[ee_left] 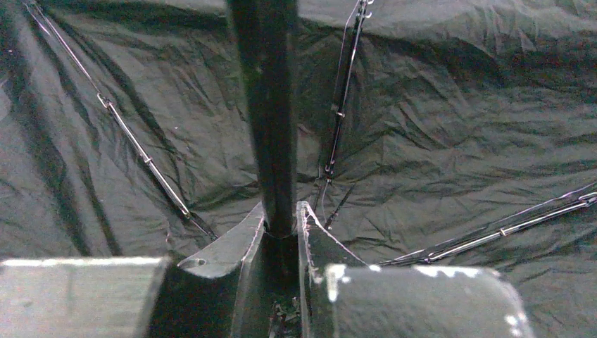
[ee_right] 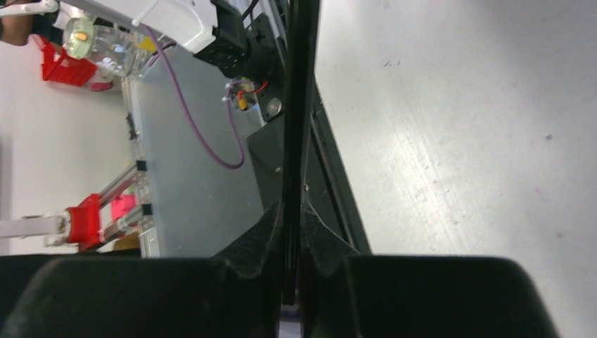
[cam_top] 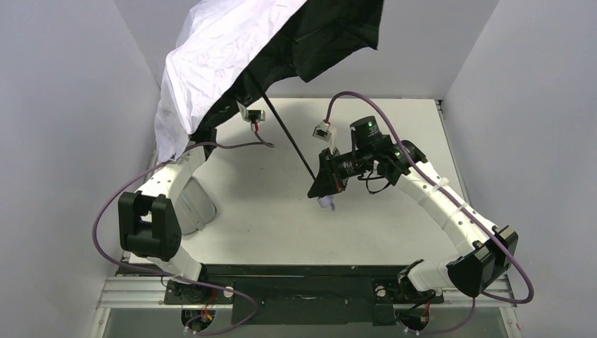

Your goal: Open the umbrella

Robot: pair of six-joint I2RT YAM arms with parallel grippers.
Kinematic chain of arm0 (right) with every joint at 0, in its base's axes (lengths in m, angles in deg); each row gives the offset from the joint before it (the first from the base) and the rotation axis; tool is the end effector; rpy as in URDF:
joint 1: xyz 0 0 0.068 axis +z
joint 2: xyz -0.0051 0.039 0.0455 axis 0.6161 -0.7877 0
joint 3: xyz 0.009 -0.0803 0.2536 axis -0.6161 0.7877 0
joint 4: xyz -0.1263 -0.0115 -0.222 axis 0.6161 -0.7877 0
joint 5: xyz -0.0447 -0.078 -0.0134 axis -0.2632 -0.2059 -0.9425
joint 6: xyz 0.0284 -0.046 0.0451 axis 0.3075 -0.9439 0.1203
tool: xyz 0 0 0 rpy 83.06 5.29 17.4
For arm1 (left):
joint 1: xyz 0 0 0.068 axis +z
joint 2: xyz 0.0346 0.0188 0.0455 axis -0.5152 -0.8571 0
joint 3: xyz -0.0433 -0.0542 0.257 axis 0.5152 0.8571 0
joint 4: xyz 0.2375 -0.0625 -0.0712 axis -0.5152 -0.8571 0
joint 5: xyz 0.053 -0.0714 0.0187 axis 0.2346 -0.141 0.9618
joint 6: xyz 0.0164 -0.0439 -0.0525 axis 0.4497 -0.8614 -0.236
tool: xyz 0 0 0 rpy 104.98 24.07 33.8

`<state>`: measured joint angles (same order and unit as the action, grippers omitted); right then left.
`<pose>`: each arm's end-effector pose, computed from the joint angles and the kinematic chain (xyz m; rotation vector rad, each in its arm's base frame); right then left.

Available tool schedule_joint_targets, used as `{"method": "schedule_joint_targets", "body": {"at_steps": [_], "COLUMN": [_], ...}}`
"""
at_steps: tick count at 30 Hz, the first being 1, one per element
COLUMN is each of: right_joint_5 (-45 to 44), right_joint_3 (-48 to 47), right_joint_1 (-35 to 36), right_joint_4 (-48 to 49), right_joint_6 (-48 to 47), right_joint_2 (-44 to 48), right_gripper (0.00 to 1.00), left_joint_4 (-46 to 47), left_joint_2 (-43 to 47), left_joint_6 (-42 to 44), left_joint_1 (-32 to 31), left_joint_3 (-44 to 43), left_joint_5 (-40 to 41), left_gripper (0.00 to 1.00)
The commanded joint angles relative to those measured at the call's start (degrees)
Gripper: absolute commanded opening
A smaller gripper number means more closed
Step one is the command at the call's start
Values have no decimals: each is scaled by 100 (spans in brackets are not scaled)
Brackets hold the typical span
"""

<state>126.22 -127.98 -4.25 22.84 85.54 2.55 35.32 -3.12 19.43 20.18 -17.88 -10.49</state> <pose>0.2035 0.1943 0.3524 -1.0162 2.1755 1.5361 0.3544 -0.1061 0.4279 1.1784 0.0619 0.9233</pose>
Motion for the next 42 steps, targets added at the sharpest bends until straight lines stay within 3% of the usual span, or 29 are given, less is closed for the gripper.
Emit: {"method": "schedule_joint_targets", "body": {"at_steps": [1, 14, 25, 42], "right_joint_5": [-12, -251, -369, -494], "right_joint_3": [237, 274, 511, 797], "right_joint_1": [89, 147, 26, -86], "right_joint_4": [-639, -1400, -1574, -1842], "right_joint_6": [-360, -1227, -1430, -1493], "right_joint_2": [406, 505, 477, 687], "right_gripper": [0, 0, 0, 0], "left_joint_4": [386, -35, -367, -938], "left_joint_2": [-219, -714, -918, -1826], "left_joint_6": [174, 456, -37, -364], "left_joint_1": [541, 988, 1021, 1707], "left_joint_3": [-748, -1509, -2046, -3665], "left_joint_5": [794, 1252, 2170, 3127], "left_gripper": [0, 8, 15, 15]}}
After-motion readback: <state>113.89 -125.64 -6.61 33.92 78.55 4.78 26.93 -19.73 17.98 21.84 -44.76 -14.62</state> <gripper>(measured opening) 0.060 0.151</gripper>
